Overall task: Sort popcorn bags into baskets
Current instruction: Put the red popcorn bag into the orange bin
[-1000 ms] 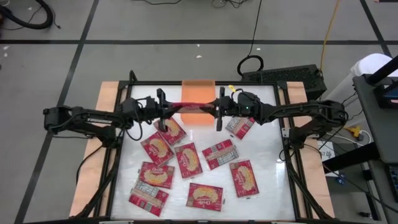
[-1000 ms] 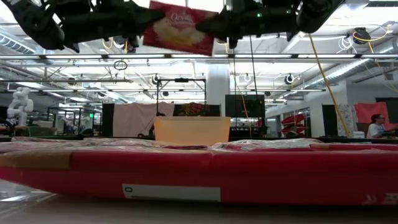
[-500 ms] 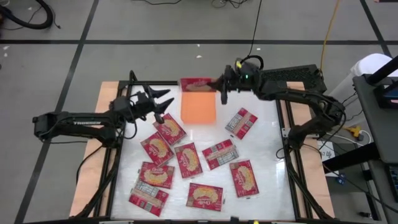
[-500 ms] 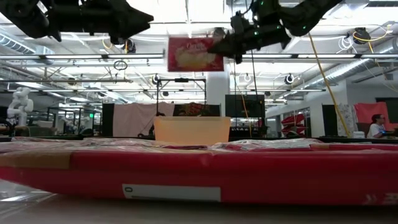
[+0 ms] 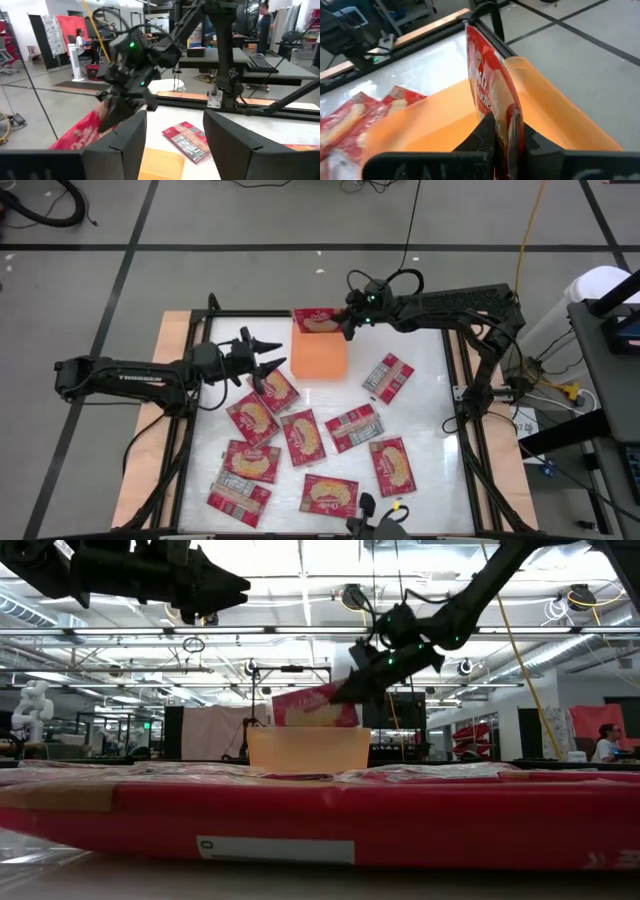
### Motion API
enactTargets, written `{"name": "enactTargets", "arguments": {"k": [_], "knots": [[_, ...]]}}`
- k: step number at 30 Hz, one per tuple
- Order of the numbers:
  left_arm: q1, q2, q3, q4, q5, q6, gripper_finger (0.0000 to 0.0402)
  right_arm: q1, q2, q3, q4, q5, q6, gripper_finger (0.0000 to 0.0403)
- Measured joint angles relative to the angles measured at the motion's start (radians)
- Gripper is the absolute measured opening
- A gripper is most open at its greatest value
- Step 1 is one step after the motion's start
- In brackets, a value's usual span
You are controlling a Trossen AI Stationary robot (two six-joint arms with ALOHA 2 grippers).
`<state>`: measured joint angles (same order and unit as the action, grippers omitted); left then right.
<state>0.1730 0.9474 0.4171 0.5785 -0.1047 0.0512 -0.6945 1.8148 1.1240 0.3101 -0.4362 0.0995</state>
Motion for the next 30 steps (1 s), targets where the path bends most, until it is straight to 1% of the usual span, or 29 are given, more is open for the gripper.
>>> {"name": "enactTargets", "arguments": {"k": [2,11,14,17,24,27,30], "knots": [[-0.006,0.0,0.0,-0.003,0.0,0.001,0.0184,0.0,0.023,0.0,0.014,0.017,0.005,0.001],[-0.012,0.0,0.0,-0.01,0.001,-0.005,0.0153,-0.018,0.076,0.001,0.049,0.014,-0.007,0.0013],[-0.012,0.0,0.0,-0.01,0.001,-0.009,0.0154,-0.018,0.094,0.001,0.081,0.014,-0.007,0.0028],[-0.012,0.0,0.0,-0.008,0.001,-0.008,0.016,-0.018,0.101,0.001,0.086,0.027,-0.014,0.0051],[-0.012,0.0,0.0,-0.003,0.001,-0.002,0.0178,-0.018,0.102,0.001,0.107,0.123,-0.041,0.0102],[-0.012,0.0,0.0,0.001,0.001,0.003,0.0181,-0.017,0.102,0.001,0.147,0.155,-0.036,0.0115],[-0.01,0.0,0.0,0.002,0.001,0.004,0.018,-0.015,0.102,0.001,0.16,0.184,-0.036,0.0118]]}}
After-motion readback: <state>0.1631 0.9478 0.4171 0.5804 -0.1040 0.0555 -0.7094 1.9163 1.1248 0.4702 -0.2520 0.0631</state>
